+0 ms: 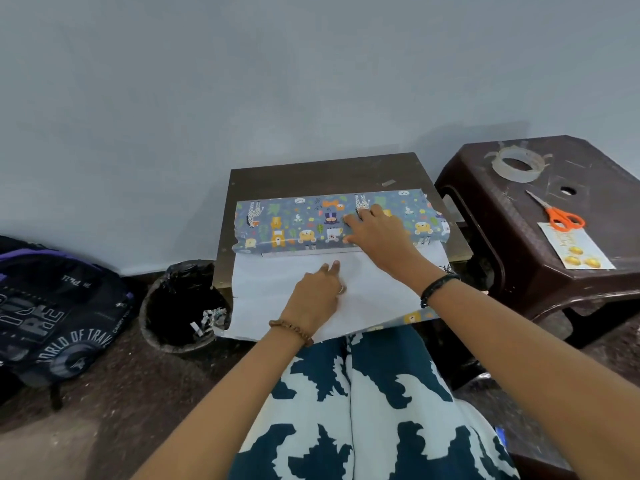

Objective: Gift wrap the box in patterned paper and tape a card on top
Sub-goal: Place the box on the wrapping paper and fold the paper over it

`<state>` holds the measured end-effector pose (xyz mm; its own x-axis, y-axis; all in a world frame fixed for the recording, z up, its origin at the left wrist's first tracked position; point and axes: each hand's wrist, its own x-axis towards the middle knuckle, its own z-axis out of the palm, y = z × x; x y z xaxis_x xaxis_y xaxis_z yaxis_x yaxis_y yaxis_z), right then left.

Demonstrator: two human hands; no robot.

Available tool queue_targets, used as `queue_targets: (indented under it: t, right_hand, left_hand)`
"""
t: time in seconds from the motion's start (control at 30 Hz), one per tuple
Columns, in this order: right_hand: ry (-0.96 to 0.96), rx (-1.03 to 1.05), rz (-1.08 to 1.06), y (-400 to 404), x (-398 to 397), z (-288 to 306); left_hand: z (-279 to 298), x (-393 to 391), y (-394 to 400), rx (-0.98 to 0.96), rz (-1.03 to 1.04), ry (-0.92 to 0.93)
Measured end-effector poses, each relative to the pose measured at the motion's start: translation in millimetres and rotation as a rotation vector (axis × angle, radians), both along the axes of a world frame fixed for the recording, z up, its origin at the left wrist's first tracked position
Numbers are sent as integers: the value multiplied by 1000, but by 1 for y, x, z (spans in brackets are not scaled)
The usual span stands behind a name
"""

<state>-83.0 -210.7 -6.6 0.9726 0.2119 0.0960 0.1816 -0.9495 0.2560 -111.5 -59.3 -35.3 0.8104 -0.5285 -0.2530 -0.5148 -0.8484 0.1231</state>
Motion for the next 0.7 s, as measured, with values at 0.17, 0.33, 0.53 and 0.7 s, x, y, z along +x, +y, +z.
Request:
queue_targets:
  t: [0.17,0.33,0.53,0.7]
  right_hand:
    - [4,-8,-25,6,-2,6]
    - [34,17,-15,6,-5,8]
    - [33,7,-2,-1,2,8]
    - [23,37,-19,-1,4,7]
  left_hand:
    - [6,10,0,18,-27,15]
    - [5,14,3,19,-52,65]
    - [10,24,6,62,-129,75]
    - [11,25,2,131,-142,46]
